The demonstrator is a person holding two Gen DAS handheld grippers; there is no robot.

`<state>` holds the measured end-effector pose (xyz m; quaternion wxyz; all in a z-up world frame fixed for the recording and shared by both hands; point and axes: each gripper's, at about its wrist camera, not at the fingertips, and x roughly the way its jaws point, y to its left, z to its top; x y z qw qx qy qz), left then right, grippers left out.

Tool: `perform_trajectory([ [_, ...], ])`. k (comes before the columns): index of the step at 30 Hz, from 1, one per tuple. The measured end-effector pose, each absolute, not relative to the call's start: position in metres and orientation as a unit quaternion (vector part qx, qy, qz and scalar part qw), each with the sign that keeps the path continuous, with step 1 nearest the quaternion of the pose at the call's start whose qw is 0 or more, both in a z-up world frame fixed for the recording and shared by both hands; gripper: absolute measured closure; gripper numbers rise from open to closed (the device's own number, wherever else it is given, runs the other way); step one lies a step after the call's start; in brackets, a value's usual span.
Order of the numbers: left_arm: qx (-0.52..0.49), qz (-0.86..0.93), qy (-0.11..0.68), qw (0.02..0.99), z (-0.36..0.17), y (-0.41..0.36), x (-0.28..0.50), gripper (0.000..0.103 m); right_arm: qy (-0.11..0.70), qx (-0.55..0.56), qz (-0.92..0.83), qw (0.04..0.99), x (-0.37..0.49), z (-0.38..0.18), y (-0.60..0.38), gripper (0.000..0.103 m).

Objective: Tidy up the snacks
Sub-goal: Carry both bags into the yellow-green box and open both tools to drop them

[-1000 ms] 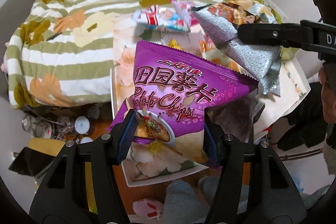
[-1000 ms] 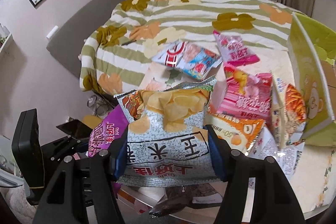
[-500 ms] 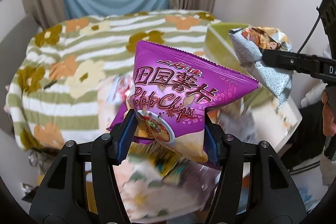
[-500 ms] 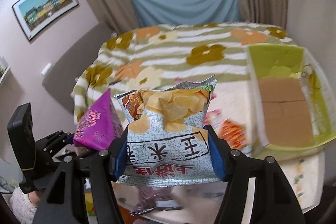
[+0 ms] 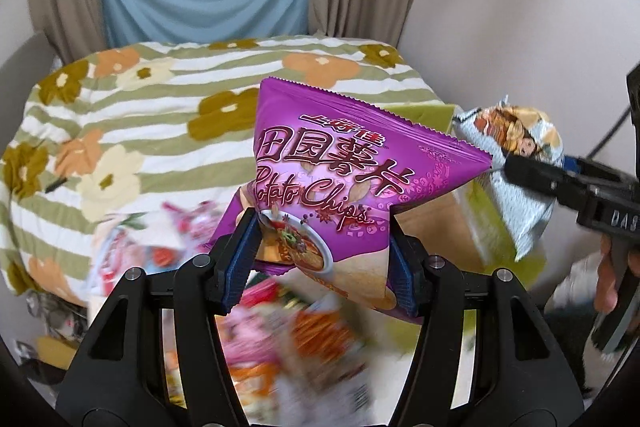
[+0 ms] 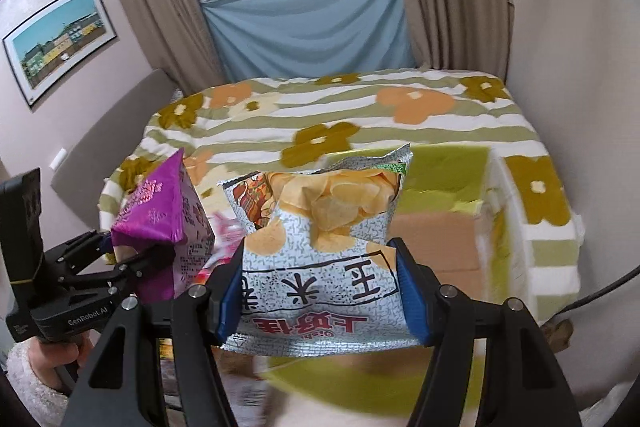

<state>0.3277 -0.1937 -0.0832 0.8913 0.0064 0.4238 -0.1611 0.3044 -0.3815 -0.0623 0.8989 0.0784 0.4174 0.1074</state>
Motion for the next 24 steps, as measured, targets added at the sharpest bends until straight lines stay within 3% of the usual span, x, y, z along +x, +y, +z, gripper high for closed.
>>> perform_trajectory([
  [13,0.025,-0.156,0.489,0.857,-0.139,-0.315,0.415,0.048,0.442,0.087,0.067,0.890,0.353,-0.088,-0.472,0.042],
  [14,0.028,-0.156,0.494,0.855,-0.144,-0.319,0.419,0.044,0.444,0.090,0.063,0.889,0.354,-0.090,-0.476,0.042],
  [17,0.038,-0.148,0.502,0.851,-0.156,-0.324,0.426,0.005,0.451,0.099,0.052,0.886,0.356,-0.096,-0.487,0.042],
  [24,0.033,-0.146,0.509,0.848,-0.158,-0.301,0.414,0.003,0.469,0.098,0.040,0.877,0.358,-0.108,-0.490,0.042],
])
